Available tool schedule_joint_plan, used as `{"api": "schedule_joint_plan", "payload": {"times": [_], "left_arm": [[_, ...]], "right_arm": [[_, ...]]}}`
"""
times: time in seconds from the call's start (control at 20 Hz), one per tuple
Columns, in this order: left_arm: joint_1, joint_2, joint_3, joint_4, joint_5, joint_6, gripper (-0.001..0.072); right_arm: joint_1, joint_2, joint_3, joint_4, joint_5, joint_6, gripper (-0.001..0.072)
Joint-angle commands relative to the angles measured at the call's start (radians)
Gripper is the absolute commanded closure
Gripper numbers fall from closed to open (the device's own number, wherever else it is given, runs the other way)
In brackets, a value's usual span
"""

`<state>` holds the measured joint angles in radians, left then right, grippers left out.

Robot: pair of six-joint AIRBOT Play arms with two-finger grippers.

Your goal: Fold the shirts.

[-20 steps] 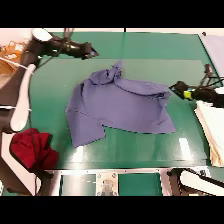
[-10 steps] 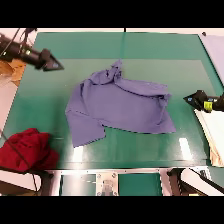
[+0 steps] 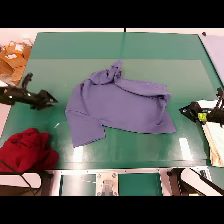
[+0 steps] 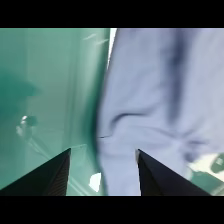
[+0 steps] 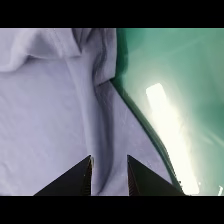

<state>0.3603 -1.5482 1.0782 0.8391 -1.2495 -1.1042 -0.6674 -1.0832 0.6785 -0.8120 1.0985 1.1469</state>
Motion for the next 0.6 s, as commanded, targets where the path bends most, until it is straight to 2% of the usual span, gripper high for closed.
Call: {"api": "schedule_joint_plan", "payload": {"times": [0.0, 0.2, 0.25, 0.3, 0.4, 0.5, 0.55], "left_arm": [[-0.05, -0.026, -0.079, 0.013, 0.102, 0.025, 0.0236], [-0.152, -0.086, -0.079, -0.031, 0.122, 0.051, 0.0236], [-0.16, -0.089, -0.079, -0.033, 0.122, 0.064, 0.0236], [-0.16, -0.089, -0.073, -0.038, 0.123, 0.066, 0.0236], [-0.159, -0.089, -0.049, -0.031, 0.118, 0.078, 0.0238], [-0.159, -0.089, -0.028, -0.035, 0.086, 0.13, 0.0679], [-0.159, -0.089, -0.024, -0.04, 0.069, 0.145, 0.0684]], "right_arm": [[-0.001, 0.001, -0.01, 0.0, -0.008, 0.0, 0.0439], [-0.001, 0.001, -0.01, -0.001, -0.008, 0.0, 0.0437], [-0.002, 0.001, -0.01, -0.001, -0.006, 0.0, 0.0424], [-0.002, 0.001, -0.01, -0.002, -0.003, 0.0, 0.0363], [-0.003, 0.001, -0.01, -0.017, 0.014, 0.002, 0.0339], [-0.011, 0.001, -0.01, -0.116, 0.022, 0.043, 0.0333], [-0.018, 0.0, -0.01, -0.175, 0.029, 0.074, 0.0267]]}}
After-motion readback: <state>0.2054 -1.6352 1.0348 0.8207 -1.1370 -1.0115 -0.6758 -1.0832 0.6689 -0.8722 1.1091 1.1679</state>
